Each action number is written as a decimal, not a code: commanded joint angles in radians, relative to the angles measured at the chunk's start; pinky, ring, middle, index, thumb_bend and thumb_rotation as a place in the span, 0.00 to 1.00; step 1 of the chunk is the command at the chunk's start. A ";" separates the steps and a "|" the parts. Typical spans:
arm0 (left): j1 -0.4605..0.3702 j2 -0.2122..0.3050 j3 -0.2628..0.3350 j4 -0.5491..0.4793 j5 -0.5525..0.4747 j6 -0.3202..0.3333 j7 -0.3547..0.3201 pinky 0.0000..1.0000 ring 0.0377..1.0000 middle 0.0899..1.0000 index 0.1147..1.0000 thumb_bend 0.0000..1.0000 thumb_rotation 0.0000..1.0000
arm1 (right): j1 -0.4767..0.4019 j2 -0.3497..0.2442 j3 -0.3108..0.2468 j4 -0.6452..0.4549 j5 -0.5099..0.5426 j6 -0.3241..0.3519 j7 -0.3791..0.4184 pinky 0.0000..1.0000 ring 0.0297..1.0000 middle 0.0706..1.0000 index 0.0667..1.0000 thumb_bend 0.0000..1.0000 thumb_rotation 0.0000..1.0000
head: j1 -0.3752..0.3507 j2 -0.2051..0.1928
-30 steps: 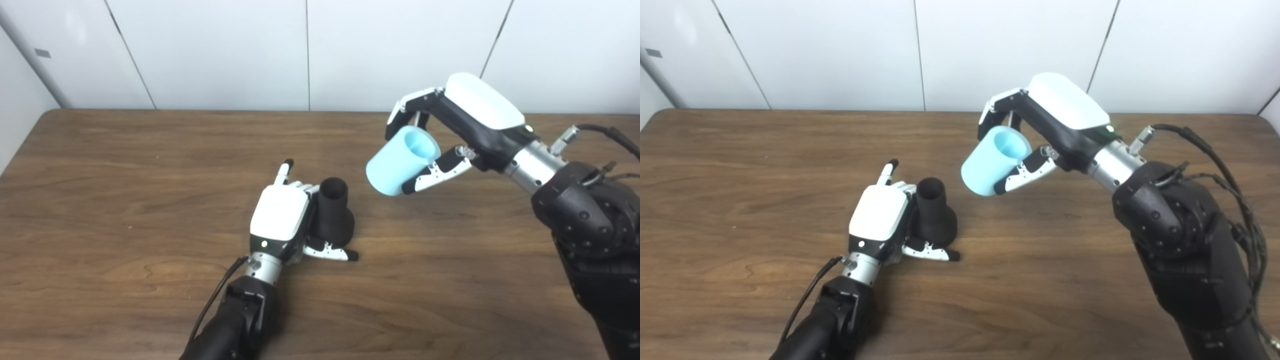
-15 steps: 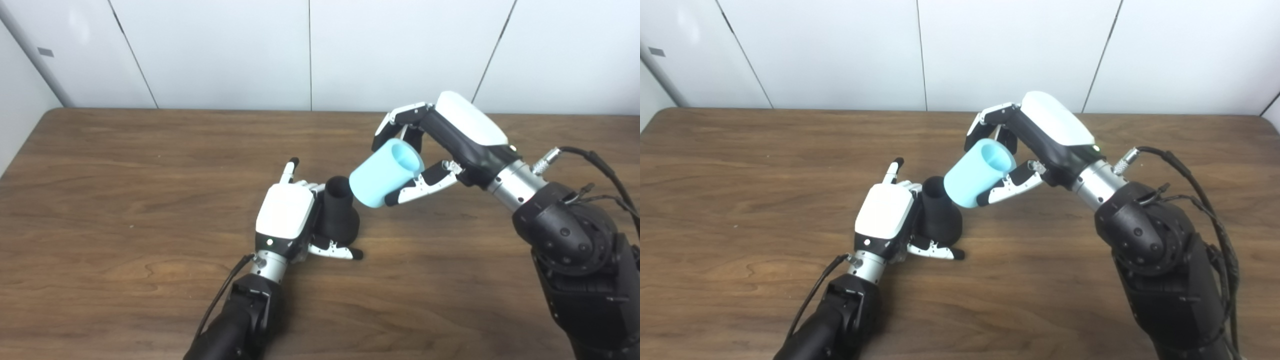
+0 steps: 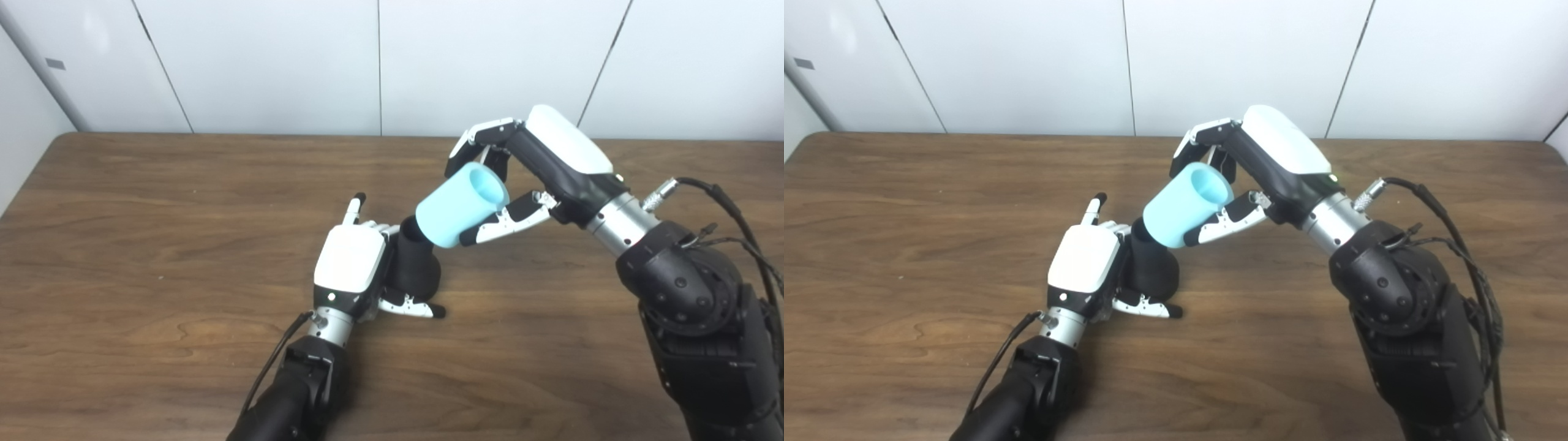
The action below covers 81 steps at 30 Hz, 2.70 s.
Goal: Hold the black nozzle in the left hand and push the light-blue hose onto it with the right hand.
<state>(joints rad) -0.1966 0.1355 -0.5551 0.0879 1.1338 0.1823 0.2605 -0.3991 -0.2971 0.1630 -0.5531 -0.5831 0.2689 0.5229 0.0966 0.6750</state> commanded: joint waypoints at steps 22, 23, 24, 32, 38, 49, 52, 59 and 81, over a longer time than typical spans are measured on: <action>0.157 -0.016 -0.091 0.070 0.005 0.015 -0.020 1.00 0.59 0.48 0.41 0.52 0.00 | -0.002 0.017 0.022 0.040 -0.044 -0.073 -0.099 0.33 0.37 0.47 0.46 0.50 0.00 | -0.016 0.022; 0.157 -0.016 -0.091 0.068 0.002 0.015 -0.021 1.00 0.59 0.49 0.40 0.52 0.00 | -0.002 0.018 0.024 0.046 -0.047 -0.080 -0.103 0.33 0.37 0.47 0.46 0.50 0.00 | -0.016 0.022; 0.157 -0.016 -0.092 0.066 -0.001 0.017 -0.024 1.00 0.59 0.49 0.40 0.52 0.00 | -0.001 0.018 0.027 0.051 -0.050 -0.087 -0.107 0.33 0.37 0.46 0.46 0.50 0.00 | -0.016 0.024; 0.155 -0.020 -0.095 0.063 -0.003 0.022 -0.026 1.00 0.59 0.45 0.41 0.52 0.00 | 0.002 0.019 0.047 0.085 -0.060 -0.119 -0.132 0.31 0.37 0.47 0.45 0.50 0.00 | -0.017 0.026; 0.153 -0.022 -0.096 0.065 0.000 0.022 -0.024 1.00 0.59 0.47 0.41 0.52 0.00 | 0.002 0.020 0.052 0.091 -0.046 -0.117 -0.131 0.32 0.37 0.47 0.45 0.50 0.00 | -0.016 0.028; 0.150 -0.028 -0.095 0.067 -0.005 0.021 -0.028 1.00 0.59 0.48 0.40 0.52 0.00 | -0.028 -0.015 0.071 0.054 -0.038 -0.093 -0.067 0.31 0.37 0.47 0.47 0.50 0.00 | -0.013 0.035; 0.148 -0.028 -0.094 0.066 -0.007 0.021 -0.032 1.00 0.60 0.49 0.40 0.52 0.00 | -0.050 -0.042 0.071 0.026 -0.054 -0.060 -0.016 0.31 0.36 0.46 0.47 0.50 0.00 | -0.023 0.039; 0.145 -0.023 -0.096 0.064 -0.002 0.021 -0.034 1.00 0.59 0.44 0.42 0.52 0.00 | -0.086 -0.070 0.062 0.014 -0.062 -0.023 0.044 0.32 0.37 0.47 0.45 0.50 0.00 | -0.024 0.042; 0.144 -0.026 -0.097 0.057 0.000 0.031 -0.052 1.00 0.60 0.46 0.41 0.52 0.00 | -0.115 -0.031 0.102 0.052 -0.071 -0.069 0.051 0.31 0.38 0.48 0.46 0.50 0.00 | -0.029 0.048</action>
<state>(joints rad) -0.1691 0.1063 -0.5993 0.0547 1.1376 0.2223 0.2409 -0.4712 -0.3340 0.2681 -0.4980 -0.6643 0.2285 0.6037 0.0660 0.7225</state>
